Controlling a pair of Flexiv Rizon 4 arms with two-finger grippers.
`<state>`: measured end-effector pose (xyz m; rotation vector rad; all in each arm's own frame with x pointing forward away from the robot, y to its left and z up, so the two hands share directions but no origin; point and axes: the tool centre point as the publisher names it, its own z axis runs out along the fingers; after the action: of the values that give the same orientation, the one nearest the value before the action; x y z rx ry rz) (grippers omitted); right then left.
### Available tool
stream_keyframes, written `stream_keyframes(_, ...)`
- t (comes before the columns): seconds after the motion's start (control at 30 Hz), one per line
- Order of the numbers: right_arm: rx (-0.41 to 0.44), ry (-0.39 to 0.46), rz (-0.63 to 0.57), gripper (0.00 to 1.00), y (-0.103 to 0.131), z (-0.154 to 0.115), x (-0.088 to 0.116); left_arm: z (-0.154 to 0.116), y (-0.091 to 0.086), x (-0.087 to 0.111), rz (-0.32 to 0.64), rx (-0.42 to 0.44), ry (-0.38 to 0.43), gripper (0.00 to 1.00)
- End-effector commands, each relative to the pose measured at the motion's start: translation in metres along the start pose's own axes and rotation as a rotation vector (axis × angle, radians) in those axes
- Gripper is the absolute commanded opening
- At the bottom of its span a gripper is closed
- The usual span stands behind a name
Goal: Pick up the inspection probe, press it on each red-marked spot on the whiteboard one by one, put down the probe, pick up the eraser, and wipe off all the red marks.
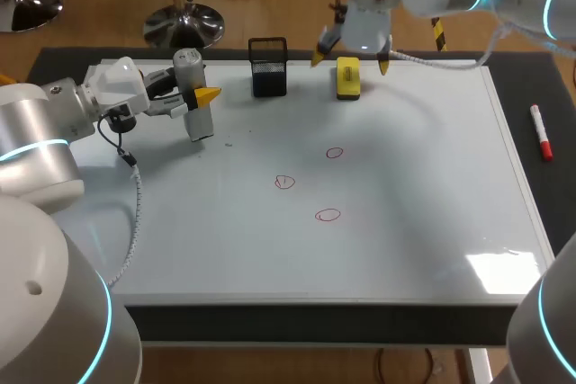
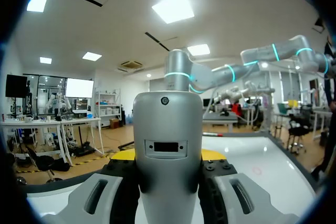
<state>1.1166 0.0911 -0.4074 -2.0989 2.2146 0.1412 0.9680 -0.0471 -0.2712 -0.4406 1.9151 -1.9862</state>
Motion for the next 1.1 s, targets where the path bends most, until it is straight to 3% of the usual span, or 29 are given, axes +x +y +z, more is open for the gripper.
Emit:
stream_keyframes(0.03,-0.022,0.01,0.005,1.0,-0.006,0.006,-0.006,0.001,0.0,0.0,0.001,0.003,-0.002,0.0)
stream_keyframes(1.1,-0.013,0.093,-0.042,1.0,-0.012,0.024,0.005,0.001,0.0,0.0,0.001,0.003,-0.002,0.0)
